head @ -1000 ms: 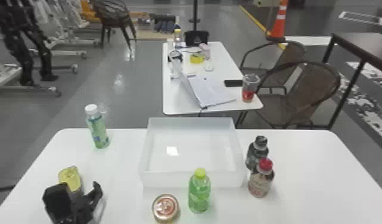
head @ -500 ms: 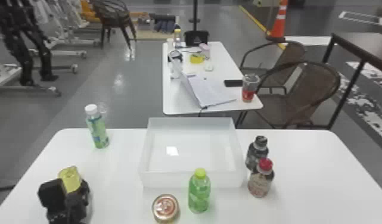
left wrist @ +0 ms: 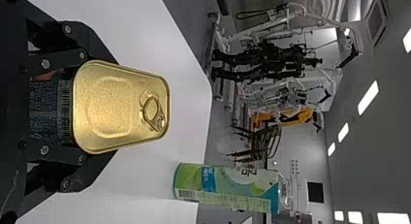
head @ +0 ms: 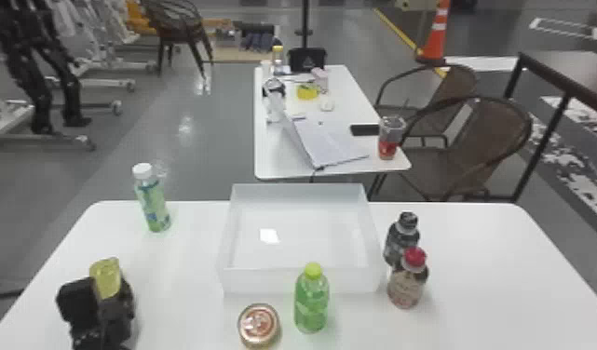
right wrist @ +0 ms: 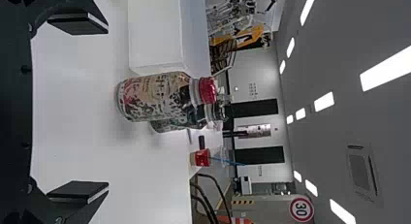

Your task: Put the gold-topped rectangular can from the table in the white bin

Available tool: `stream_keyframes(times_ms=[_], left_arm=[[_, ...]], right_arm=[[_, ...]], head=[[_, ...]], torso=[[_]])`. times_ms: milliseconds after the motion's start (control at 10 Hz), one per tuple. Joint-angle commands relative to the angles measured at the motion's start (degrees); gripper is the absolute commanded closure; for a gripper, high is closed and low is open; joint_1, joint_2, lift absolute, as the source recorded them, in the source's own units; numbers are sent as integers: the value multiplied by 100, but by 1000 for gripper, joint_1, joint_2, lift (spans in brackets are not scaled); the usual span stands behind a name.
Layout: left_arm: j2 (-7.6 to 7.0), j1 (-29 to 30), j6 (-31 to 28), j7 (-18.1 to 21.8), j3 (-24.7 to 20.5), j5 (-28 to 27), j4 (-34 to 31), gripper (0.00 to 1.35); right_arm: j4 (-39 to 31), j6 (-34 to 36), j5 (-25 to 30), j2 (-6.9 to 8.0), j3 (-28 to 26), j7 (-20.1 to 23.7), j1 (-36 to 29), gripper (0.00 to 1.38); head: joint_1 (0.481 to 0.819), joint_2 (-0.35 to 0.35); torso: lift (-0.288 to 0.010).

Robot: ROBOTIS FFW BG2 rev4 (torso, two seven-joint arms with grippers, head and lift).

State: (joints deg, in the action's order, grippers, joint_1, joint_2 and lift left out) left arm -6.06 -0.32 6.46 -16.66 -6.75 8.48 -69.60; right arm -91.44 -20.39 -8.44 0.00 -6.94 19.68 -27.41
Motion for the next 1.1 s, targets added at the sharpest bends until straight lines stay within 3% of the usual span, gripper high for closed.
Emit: stream_keyframes(times_ms=[0,300,700,1000], left_arm=[[-1,67,233,57,24,-92,-19,825],[43,629,303,163,156,-206,-1074,829],[78,1139,-31,1200,560,-162,-2533,829],[96,603,-620,2351,894,119,-2515,829]], right_arm=[[4,0,0,5,0,0,-1,153],[12,0,0,5,9,0,-1,153],[30,0,0,5,26,0,-10,153],[48,0,9,5,26,0,-10,153]], head=[[549,0],[549,0],[549,0],[549,0]], torso=[[-100],[-100],[-100],[-100]])
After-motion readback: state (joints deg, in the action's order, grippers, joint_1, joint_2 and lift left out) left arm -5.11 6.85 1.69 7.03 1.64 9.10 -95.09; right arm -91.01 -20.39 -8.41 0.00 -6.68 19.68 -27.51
